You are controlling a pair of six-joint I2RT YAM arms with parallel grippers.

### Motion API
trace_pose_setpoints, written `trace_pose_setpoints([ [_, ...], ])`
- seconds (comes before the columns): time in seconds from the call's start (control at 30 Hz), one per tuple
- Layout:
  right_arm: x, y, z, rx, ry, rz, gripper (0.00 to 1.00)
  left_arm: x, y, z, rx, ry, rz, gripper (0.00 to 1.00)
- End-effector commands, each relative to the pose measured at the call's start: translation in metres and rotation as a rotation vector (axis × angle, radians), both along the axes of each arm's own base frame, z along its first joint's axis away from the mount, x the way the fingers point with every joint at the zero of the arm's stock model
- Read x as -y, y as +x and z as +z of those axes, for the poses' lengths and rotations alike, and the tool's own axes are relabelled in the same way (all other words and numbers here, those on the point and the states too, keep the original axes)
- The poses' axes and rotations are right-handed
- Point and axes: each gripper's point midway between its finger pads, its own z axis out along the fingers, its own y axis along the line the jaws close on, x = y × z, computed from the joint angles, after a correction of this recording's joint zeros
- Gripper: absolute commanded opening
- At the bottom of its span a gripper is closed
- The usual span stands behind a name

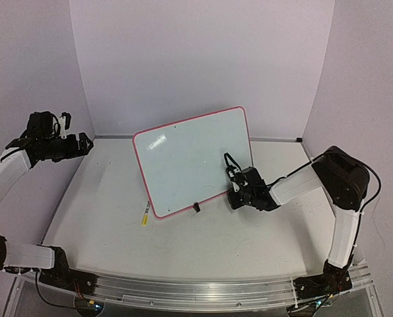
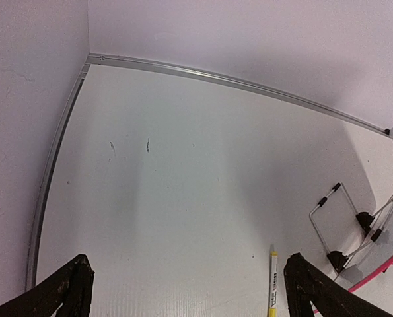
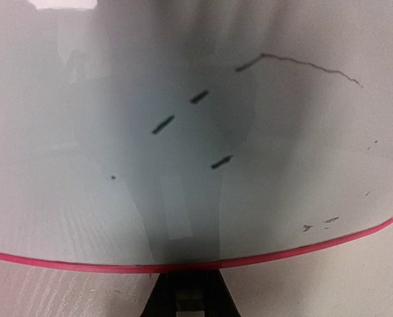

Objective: Write a sentence on the whiteboard
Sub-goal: Move the whiteboard to the center of the board.

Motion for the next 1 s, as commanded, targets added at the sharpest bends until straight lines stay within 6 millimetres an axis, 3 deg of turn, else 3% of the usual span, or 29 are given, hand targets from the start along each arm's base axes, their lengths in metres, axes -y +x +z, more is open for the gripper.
trace_pose_setpoints([
  [0.0, 0.034, 0.007, 0.02, 0.066, 0.035, -0.283, 0.0, 0.002, 0.006, 0.016, 0.052, -0.003, -0.013, 0.99],
  [0.3, 0.047, -0.01, 0.016, 0.053, 0.068, -0.49, 0.0, -0.009, 0.006, 0.008, 0.022, 0.037, 0.05, 0.99],
  [0.6, 0.04, -0.025, 0.014, 0.043, 0.078, -0.547, 0.01, -0.017, 0.009, 0.0, -0.026, 0.043, 0.109, 0.99],
  [0.67, 0.039, -0.027, 0.015, 0.032, 0.085, -0.544, 0.11, -0.02, 0.009, -0.002, -0.039, 0.045, 0.124, 0.99],
  [0.8, 0.036, -0.033, 0.026, 0.015, 0.124, -0.526, 0.41, -0.019, 0.009, -0.004, -0.048, 0.041, 0.122, 0.99],
  [0.97, 0.037, -0.049, 0.047, -0.012, 0.176, -0.472, 0.66, 0.017, 0.002, -0.022, -0.106, 0.073, 0.039, 0.99],
])
